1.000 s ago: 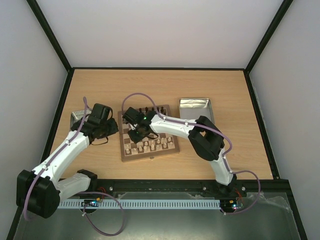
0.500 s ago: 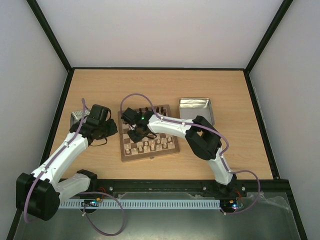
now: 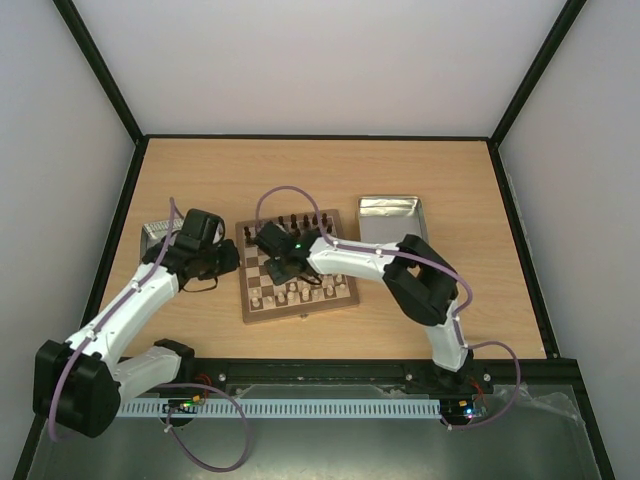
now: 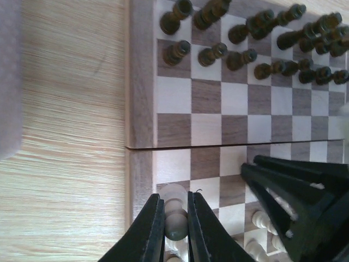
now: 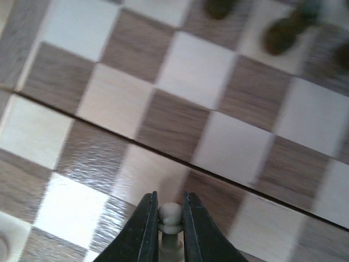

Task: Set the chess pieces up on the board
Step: Pick up the chess piece from the chessboard, then place the chess piece on the chessboard.

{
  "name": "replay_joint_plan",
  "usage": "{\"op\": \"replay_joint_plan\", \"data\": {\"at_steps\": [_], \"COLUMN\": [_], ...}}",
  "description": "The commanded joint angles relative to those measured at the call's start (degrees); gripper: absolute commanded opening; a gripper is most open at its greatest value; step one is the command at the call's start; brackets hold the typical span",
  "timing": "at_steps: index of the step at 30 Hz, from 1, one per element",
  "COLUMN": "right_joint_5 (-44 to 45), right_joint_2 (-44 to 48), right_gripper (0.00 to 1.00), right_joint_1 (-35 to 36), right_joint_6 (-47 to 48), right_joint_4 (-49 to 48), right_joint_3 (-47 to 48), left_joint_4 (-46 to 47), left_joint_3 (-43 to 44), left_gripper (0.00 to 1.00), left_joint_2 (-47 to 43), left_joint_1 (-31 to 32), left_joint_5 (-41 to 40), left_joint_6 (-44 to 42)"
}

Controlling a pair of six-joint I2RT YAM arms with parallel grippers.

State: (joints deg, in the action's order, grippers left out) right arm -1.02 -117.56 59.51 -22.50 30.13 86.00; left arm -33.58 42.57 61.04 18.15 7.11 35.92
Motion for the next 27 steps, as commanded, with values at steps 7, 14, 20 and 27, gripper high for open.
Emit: {"op": "replay_joint_plan", "data": {"at_steps": [7,14,20,27], "right_joint_5": [7.86,6.37,5.64,5.76], "right_joint_2": [15.58,18.56,19.12,19.59], "right_gripper": [0.10,0.11,0.12,0.12], "right_joint_1": [-4.87,-6.23,-6.42,-6.73], "right_joint_6": [-11.59,-12.74,-12.92,-13.02], "right_joint_4": [-16.30,-17.99,-18.30,-18.48], "right_joint_3": [-14.86,-18.51,-19.60,-20.06], "left_joint_4": [1.62,-0.05,-2.73,-3.78], "left_joint_3": [2.83,6.72,8.61,8.36], "left_gripper": [0.10,0.11,0.11,0.11], "left_joint_2": [9.06,16.89,20.74,22.30], "left_joint_1": [13.21,20.06,22.85,24.47], "left_joint_5": [-1.55,-7.51,-11.25,-11.37], "left_joint_6": [0.66,0.64,0.61,0.42]}}
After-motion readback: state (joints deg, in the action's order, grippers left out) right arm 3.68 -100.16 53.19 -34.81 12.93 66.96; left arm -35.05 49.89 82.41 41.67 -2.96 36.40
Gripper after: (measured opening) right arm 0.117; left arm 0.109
